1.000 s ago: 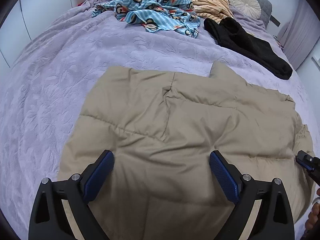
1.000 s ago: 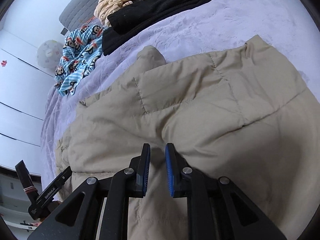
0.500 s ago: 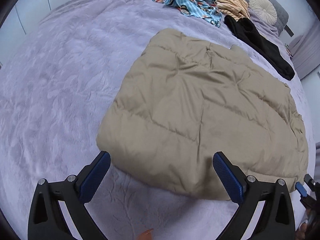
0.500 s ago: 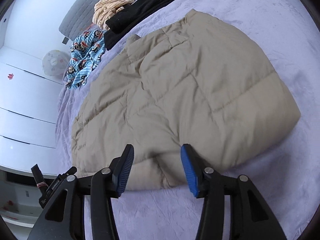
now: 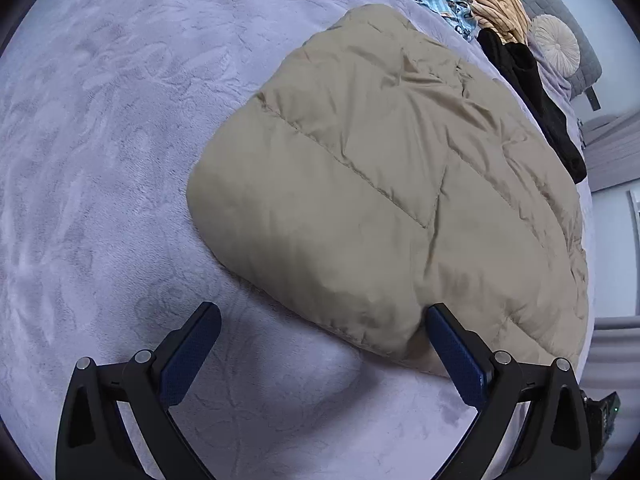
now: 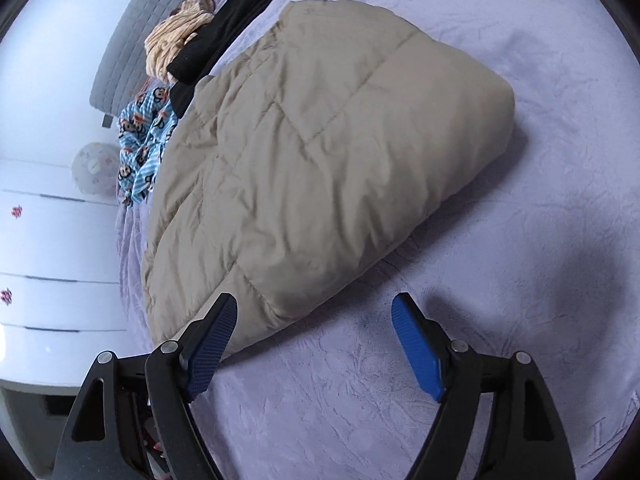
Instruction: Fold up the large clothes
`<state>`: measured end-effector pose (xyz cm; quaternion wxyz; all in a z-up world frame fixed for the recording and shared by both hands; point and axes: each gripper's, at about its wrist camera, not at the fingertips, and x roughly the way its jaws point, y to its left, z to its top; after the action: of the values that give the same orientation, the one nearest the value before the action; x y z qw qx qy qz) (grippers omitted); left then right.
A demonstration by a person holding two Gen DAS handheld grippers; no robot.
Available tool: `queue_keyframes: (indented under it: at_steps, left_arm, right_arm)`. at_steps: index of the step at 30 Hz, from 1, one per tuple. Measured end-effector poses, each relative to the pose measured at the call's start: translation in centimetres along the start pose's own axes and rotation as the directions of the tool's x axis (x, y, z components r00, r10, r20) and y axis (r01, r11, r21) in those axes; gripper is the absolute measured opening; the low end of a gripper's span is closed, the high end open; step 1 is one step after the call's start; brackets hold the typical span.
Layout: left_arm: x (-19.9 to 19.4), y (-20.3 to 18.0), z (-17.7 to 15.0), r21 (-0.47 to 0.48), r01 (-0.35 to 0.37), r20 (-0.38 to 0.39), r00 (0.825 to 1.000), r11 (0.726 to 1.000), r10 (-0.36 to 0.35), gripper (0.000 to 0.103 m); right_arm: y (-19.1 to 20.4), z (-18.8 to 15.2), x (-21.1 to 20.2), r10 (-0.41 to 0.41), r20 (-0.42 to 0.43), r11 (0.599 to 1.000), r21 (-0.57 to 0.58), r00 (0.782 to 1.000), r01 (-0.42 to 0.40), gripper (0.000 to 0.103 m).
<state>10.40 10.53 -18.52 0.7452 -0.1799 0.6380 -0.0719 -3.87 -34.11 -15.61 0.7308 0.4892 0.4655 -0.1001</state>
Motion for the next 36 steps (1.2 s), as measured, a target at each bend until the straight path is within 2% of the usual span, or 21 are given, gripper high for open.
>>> queue_keyframes:
  at_steps: [1, 2, 3, 7, 12, 15, 19, 26, 27, 28, 29, 30, 31, 32, 33, 34, 35, 36]
  left_arm:
    - [0.1, 0.0, 0.0, -0.005, 0.022, -0.006, 1.000, 1.000, -0.022, 0.103]
    - [0.4, -0.3, -0.1, -0.007, 0.058, -0.013, 0.998, 0.998, -0.058, 0.103]
    - [0.5, -0.4, -0.1, -0.008, 0.101, -0.019, 0.995, 0.995, -0.101, 0.103]
    - [1.1, -0.9, -0.3, -0.032, 0.219, -0.041, 0.975, 0.975, -0.220, 0.103]
    - [2.7, 0.4, 0.2, -0.132, 0.292, -0.038, 0.953, 0.947, -0.300, 0.103]
    - [3.5, 0.3, 1.3, -0.162, 0.323, -0.018, 0.944, 0.933, -0.330, 0.103]
    - [4.1, -1.3, 3.5, -0.140, 0.347, 0.023, 0.937, 0.927, -0.347, 0.103]
    - [6.2, -1.1, 5.8, -0.218, 0.344, 0.068, 0.939, 0.913, -0.338, 0.102]
    - [6.1, -1.0, 5.8, -0.230, 0.347, 0.085, 0.938, 0.909, -0.336, 0.097]
    - [5.9, -0.8, 5.9, -0.232, 0.339, 0.098, 0.941, 0.912, -0.325, 0.080]
    - [5.8, -0.7, 6.0, -0.225, 0.337, 0.102, 0.941, 0.914, -0.322, 0.069]
    - [5.7, -0.7, 6.2, -0.215, 0.350, 0.103, 0.936, 0.912, -0.336, 0.051]
    - [5.3, -0.4, 6.4, -0.209, 0.368, 0.108, 0.930, 0.906, -0.352, 0.038]
    - [4.8, -0.4, 6.4, -0.194, 0.374, 0.112, 0.927, 0.907, -0.358, 0.033]
    - [4.1, -0.6, 6.5, -0.160, 0.367, 0.118, 0.929, 0.916, -0.351, 0.027]
    - [3.4, -0.8, 6.4, -0.112, 0.352, 0.127, 0.933, 0.929, -0.338, 0.023]
    - [2.5, -1.4, 6.3, -0.058, 0.330, 0.134, 0.938, 0.942, -0.320, 0.022]
    - [1.8, -2.1, 6.1, 0.000, 0.302, 0.143, 0.943, 0.953, -0.299, 0.021]
  right_arm:
    - [-0.3, 0.1, 0.2, 0.011, -0.001, 1.000, 0.019, 1.000, -0.011, 0.087]
    - [-0.5, 0.2, 0.4, 0.021, 0.003, 0.999, 0.037, 1.000, -0.021, 0.098]
    - [-0.7, 0.4, 0.6, 0.037, 0.009, 0.998, 0.049, 0.999, -0.037, 0.103]
    - [-1.0, 1.0, 1.1, 0.092, 0.031, 0.992, 0.088, 0.995, -0.094, 0.103]
    - [-1.3, 1.8, 2.5, 0.134, 0.013, 0.981, 0.140, 0.991, -0.135, 0.103]
    - [-1.5, 2.0, 3.4, 0.152, -0.006, 0.976, 0.158, 0.988, -0.149, 0.103]
    - [-1.7, 2.7, 4.9, 0.195, -0.014, 0.962, 0.198, 0.981, -0.189, 0.103]
    - [-0.7, 5.3, 8.0, 0.294, 0.008, 0.927, 0.243, 0.956, -0.287, 0.103]
    - [-0.7, 5.4, 8.5, 0.287, 0.007, 0.927, 0.250, 0.958, -0.279, 0.103]
    - [-0.8, 5.4, 8.7, 0.282, 0.006, 0.927, 0.257, 0.959, -0.274, 0.103]
    - [-0.8, 5.5, 8.8, 0.283, 0.006, 0.925, 0.263, 0.959, -0.275, 0.103]
    - [-0.8, 5.4, 8.8, 0.286, 0.006, 0.924, 0.265, 0.958, -0.278, 0.103]
    - [-0.8, 5.4, 8.6, 0.293, 0.007, 0.921, 0.265, 0.956, -0.284, 0.103]
    - [-0.8, 5.3, 8.5, 0.293, 0.009, 0.920, 0.268, 0.956, -0.284, 0.102]
    - [-0.8, 5.2, 8.5, 0.289, 0.007, 0.920, 0.274, 0.957, -0.280, 0.096]
    - [-0.9, 5.2, 8.4, 0.279, -0.001, 0.922, 0.281, 0.960, -0.268, 0.086]
    - [-0.9, 5.2, 8.4, 0.255, -0.012, 0.928, 0.284, 0.967, -0.241, 0.059]
    - [-1.2, 5.2, 8.3, 0.248, -0.022, 0.930, 0.286, 0.969, -0.231, 0.047]
